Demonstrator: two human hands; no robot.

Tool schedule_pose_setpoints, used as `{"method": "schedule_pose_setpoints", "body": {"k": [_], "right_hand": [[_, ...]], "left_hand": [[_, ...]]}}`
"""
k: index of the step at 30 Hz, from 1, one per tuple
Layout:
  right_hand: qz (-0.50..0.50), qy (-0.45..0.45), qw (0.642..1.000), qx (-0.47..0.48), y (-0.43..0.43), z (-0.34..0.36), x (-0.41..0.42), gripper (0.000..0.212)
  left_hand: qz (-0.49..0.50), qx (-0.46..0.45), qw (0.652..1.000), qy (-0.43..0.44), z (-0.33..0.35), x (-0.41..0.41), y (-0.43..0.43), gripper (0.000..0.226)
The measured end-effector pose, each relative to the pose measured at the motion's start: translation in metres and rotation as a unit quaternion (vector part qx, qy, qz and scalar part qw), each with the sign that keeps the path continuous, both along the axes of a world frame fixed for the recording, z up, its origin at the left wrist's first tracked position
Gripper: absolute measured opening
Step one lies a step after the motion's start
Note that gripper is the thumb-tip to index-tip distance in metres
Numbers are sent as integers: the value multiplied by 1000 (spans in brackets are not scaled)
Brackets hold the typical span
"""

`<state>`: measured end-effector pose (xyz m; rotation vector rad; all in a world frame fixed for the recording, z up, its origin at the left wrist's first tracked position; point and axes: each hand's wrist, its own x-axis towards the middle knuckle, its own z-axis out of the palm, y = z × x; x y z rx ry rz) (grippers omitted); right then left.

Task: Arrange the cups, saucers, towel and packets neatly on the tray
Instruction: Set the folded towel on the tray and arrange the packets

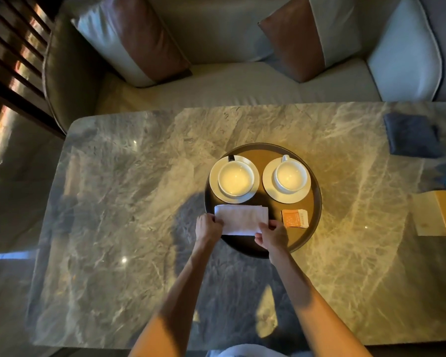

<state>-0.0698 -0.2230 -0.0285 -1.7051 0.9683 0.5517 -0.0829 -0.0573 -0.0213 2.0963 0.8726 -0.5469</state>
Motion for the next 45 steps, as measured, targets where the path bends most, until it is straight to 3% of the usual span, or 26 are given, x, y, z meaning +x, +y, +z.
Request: {"method": "schedule_pose_setpoints", "body": {"k": [7,12,15,18,23,30,35,45], "right_hand": [[7,-30,999,-15,-7,-1,0,27],[78,-38,995,-39,-14,7,-1,29],[153,-138,966,-157,-20,21,5,26],[156,-195,952,-176,-13,39,27,19],[183,-141,962,-146,8,40,69,27],[162,-65,978,-116,12,14,80,27],[149,-55,985,-60,18,6,78,25],[127,-54,987,-81,22,-3,79,16]], "left_hand": [[51,-47,998,6,-2,2,-6,23],[14,-11,1000,25,-4,-3,-9,24],[24,54,998,33,1,4,-4,27],[84,91,992,-36,7,22,8,21],[87,84,991,-58,6,55,22,24],[79,69,994,-9,-2,72,18,26],[87,50,995,-22,-9,70,12,20],[107,18,993,-53,-18,64,19,18]]}}
